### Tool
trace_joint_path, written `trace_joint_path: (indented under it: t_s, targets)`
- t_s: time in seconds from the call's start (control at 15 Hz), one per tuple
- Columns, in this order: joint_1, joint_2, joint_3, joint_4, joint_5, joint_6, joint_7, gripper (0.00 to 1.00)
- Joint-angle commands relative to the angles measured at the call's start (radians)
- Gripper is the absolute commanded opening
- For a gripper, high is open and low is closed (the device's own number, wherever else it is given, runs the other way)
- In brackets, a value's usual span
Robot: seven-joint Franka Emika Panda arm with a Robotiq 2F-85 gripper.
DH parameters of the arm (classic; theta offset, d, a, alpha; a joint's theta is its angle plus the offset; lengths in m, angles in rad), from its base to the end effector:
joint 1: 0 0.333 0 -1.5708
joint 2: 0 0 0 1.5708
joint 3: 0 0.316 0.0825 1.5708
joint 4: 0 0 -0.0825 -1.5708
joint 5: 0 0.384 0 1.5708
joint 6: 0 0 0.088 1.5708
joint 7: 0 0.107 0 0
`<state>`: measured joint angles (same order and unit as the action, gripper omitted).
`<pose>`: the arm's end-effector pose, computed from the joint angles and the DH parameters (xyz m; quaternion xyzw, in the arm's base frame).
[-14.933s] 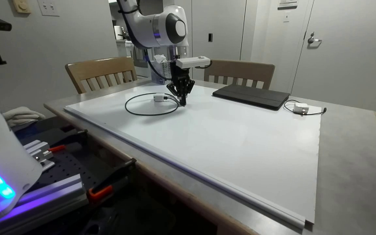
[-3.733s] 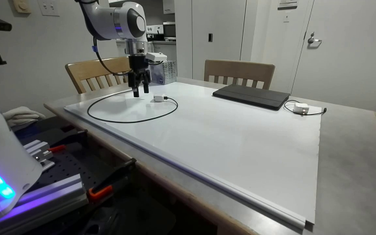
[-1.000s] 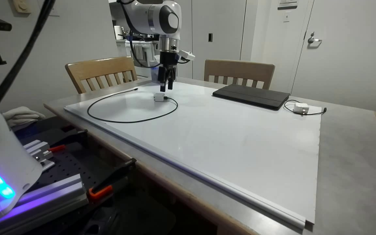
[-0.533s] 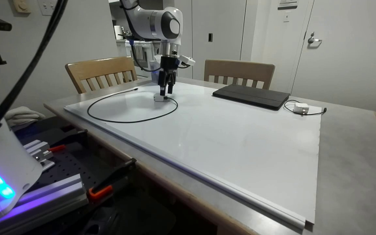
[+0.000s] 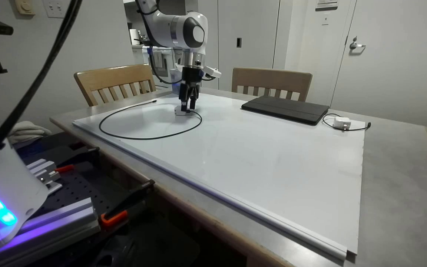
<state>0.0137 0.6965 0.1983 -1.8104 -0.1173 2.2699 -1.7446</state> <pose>0.6105 0.1240 0.1448 -0.5322 -0.8391 0.0617 0.0942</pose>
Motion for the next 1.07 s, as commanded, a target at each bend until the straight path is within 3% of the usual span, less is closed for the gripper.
trace_joint_path:
  t_s: [0.0, 0.6, 0.67, 1.0]
  targets:
    - [-0.015, 0.010, 0.017, 0.000, 0.024, 0.001, -0.030, 1.00]
    - [-0.014, 0.001, 0.032, -0.053, 0.030, 0.061, -0.027, 1.00]
    - [-0.014, 0.001, 0.032, -0.057, 0.028, 0.070, -0.027, 0.76]
    - [-0.012, -0.016, 0.040, -0.108, 0.025, 0.164, -0.023, 0.45]
